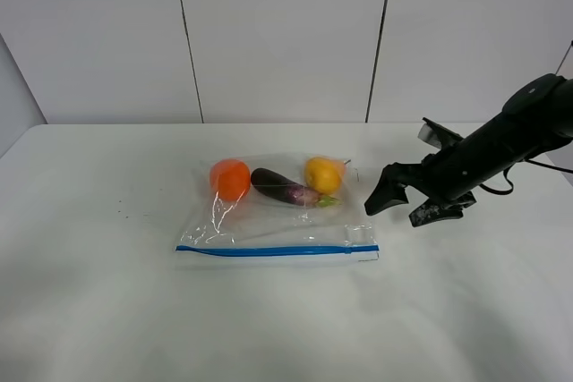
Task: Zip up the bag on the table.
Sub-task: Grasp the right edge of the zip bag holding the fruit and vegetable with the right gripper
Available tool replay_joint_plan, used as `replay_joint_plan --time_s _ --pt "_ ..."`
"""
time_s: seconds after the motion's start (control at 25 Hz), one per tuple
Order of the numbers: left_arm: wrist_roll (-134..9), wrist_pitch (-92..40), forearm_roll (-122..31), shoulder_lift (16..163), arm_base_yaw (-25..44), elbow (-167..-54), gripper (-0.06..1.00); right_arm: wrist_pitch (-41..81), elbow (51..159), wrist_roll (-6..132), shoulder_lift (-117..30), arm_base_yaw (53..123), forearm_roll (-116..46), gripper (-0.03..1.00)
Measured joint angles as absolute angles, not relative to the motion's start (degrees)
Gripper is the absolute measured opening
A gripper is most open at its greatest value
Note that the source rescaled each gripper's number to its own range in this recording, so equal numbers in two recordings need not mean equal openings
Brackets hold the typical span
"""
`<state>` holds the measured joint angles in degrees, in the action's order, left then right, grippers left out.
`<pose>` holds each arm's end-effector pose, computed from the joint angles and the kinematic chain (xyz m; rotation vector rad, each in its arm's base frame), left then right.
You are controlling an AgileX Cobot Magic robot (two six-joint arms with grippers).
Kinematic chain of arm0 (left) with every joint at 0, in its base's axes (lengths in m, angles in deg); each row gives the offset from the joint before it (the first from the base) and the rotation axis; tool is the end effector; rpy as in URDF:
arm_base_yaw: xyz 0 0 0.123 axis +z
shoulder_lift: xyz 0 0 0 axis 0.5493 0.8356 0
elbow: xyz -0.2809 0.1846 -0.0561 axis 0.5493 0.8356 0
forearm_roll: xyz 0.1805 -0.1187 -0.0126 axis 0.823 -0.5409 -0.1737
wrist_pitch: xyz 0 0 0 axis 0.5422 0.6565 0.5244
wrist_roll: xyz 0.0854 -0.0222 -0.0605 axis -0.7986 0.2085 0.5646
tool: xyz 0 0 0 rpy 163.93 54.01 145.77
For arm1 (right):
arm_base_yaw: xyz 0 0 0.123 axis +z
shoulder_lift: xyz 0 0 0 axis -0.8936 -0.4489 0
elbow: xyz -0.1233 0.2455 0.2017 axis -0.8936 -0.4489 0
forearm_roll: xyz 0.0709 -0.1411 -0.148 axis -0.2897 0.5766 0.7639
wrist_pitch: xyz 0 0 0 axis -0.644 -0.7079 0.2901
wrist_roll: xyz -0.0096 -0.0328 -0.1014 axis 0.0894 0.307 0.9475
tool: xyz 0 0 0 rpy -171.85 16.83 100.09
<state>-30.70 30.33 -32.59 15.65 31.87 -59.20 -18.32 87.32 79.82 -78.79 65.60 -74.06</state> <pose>-0.0779 0.0012 0.2514 0.0724 2.0329 0.0042 0.3394 0.0714 0.2208 -0.2296 2.8006 0.8210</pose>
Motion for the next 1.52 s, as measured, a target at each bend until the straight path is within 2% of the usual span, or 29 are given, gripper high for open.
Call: replay_joint_plan --time_s 0.36,0.68,0.88,1.12,1.24,1.4,1.52 --pt "-30.7 30.33 -32.59 15.65 31.87 -59.2 1.0 -20.64 89.06 90.66 -87.23 65.6 -84.76 1.0" --pt "-30.7 30.33 -32.59 15.65 31.87 -59.2 1.0 -23.66 92.66 94.83 -92.11 65.56 -87.25 1.0" --pt "-30.7 30.33 -32.59 15.65 31.87 -59.2 1.0 -24.97 92.71 96.52 -94.18 65.3 -89.02 0.94" --pt "-30.7 30.33 -32.59 15.65 31.87 -59.2 1.0 -27.66 92.89 98.94 -96.54 65.3 -91.67 0.91" --pt "-30.7 30.33 -32.61 15.65 31.87 -59.2 1.0 -27.73 92.88 99.25 -96.78 65.3 -91.86 0.81" --pt "-30.7 30.33 -32.61 15.59 31.87 -59.2 1.0 -27.8 92.88 99.25 -97.14 65.3 -91.86 0.59" --pt "-30.7 30.33 -32.61 15.59 31.87 -59.2 1.0 -27.95 92.88 99.25 -97.14 65.3 -91.86 0.34"
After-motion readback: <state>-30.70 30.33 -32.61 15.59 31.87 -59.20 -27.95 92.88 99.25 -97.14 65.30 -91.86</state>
